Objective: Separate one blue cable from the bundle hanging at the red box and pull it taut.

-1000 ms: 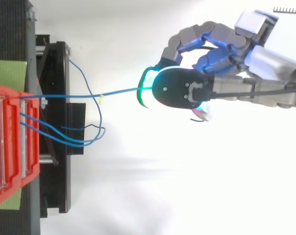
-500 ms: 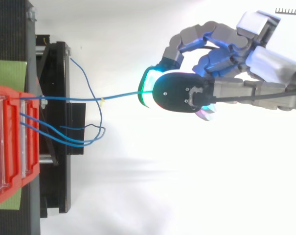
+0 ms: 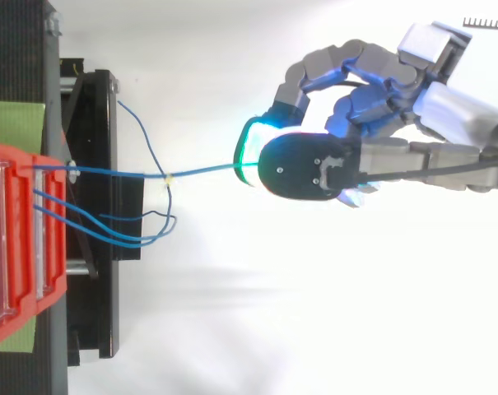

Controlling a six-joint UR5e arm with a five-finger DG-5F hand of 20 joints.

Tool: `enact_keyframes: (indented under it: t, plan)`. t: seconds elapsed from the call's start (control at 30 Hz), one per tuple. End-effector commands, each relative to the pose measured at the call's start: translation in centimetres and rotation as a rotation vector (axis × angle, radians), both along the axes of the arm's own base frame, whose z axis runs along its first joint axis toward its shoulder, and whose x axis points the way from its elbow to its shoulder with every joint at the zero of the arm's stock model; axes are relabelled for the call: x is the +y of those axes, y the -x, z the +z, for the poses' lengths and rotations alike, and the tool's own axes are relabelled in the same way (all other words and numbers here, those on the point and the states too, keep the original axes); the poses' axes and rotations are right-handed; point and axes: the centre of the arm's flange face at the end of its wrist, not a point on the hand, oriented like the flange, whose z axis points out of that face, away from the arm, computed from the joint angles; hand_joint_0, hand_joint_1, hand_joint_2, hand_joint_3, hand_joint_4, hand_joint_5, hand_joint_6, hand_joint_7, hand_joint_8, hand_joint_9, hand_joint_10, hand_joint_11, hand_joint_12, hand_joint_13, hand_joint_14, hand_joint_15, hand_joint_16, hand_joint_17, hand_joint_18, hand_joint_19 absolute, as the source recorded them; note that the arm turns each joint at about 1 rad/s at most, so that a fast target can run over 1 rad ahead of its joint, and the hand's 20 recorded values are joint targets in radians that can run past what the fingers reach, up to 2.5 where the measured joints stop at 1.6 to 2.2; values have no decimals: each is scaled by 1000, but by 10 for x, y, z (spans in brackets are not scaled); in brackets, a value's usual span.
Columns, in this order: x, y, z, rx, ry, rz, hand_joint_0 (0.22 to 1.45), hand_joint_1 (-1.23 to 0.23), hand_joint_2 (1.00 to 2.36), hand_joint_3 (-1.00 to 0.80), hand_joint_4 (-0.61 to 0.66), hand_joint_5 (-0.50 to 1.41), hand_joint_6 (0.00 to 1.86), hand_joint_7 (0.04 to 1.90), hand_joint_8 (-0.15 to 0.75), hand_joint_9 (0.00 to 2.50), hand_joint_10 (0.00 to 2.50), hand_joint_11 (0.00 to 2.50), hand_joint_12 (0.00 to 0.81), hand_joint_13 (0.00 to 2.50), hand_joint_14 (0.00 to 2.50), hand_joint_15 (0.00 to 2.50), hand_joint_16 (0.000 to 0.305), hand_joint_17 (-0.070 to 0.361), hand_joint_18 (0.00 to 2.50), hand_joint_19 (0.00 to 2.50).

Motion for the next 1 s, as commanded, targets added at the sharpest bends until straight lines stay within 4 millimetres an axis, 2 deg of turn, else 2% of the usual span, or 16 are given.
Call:
enact_keyframes:
  t: [0.0,0.3,0.4,0.57,0.83,0.97]
  plan:
    - [0,0,0,1,1,0,573,-496,1000,-500,87,-218,914,917,262,794,1058,1385,332,1063,305,1551,51,114,719,825]
    - [0,0,0,0,-1,0,583,-500,1000,-500,84,-212,906,943,255,827,1000,1407,327,1079,283,1555,50,113,715,817]
    - [0,0,-1,2,0,0,622,-605,1011,-392,54,-214,907,1005,246,831,986,1427,322,1094,240,1581,50,112,719,812]
    - [0,0,0,-1,-1,0,633,-654,1017,-300,15,-216,919,1006,242,830,1018,1408,319,1101,221,1609,50,112,728,810]
    - [0,0,0,1,1,0,634,-663,1021,-246,-26,-218,939,984,239,832,1020,1409,318,1106,212,1607,50,111,732,809]
    - [0,0,-1,3,1,0,631,-670,1025,-187,-87,-212,945,1004,235,836,1013,1407,317,1105,202,1615,49,111,732,800]
